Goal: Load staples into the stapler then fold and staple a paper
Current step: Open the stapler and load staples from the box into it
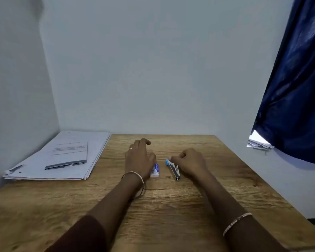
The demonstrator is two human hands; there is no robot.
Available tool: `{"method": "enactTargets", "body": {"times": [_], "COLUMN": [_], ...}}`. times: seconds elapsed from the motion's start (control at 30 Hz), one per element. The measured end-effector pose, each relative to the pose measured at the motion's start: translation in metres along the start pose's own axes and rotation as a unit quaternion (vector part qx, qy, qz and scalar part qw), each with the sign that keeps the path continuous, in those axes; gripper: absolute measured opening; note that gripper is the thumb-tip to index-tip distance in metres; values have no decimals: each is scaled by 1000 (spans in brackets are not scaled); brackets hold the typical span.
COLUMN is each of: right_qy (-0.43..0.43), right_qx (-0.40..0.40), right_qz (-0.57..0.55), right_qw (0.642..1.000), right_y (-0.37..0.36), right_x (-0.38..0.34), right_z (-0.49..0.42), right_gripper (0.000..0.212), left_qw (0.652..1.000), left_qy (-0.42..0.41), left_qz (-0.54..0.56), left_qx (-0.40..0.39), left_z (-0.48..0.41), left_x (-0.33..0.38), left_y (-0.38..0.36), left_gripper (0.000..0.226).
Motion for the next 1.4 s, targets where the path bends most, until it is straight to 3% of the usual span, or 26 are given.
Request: {"method": "enactTargets", "body": {"times": [0.17,0.27,0.5,0.6,0.7,0.83,0.9,1.0,1.1,1.2,1.4], "right_qy": [-68,-76,77,148,219,245,240,225,240,250,280], "right_qx": [-91,-96,39,107,136,147,131,46,-60,-114,-107], "right_qz": [-36,-74,-77,-147,-170,-237,-278,-359,-378,-372,-263], "right_qw": [993,990,993,972,951,929,921,905,892,887,917], "right_y": [0,-2,-3,0,-1,-3,-3,-2,-5,-5,0], "right_x": [-7,-6,-9,-15,-22,-26,-27,-30,-35,-38,-38], "right_z": [-22,-24,-20,-14,-5,0,1,3,7,9,9], "right_gripper": [25,16,13,11,7,4,5,10,28,40,52], "left_qw": [996,994,990,981,966,946,935,908,844,795,792], "left_qy": [29,28,22,35,38,35,29,41,92,121,120], "left_qz": [53,78,135,191,252,321,350,414,522,583,581], "left_qx": [-64,-70,-9,-7,-31,-40,-48,-52,-78,-116,-144], "left_z": [-11,-11,-6,-5,-4,-5,-7,-9,-10,-12,-11], "left_x": [-6,-6,8,17,24,25,23,18,15,10,11], "left_y": [-16,-17,-7,-3,-1,4,4,2,-1,0,4], "left_gripper": [19,19,27,33,24,15,17,21,25,29,38]}}
Point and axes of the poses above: each hand's wrist, its own z-axis away from the middle knuckle, its own y-axis out of the back of the hand, x = y × z, the point moved 2 cm from there along -z, towards the middle knuckle, and after that the axes turned 9 degrees about -z, right-handed, at the moved point
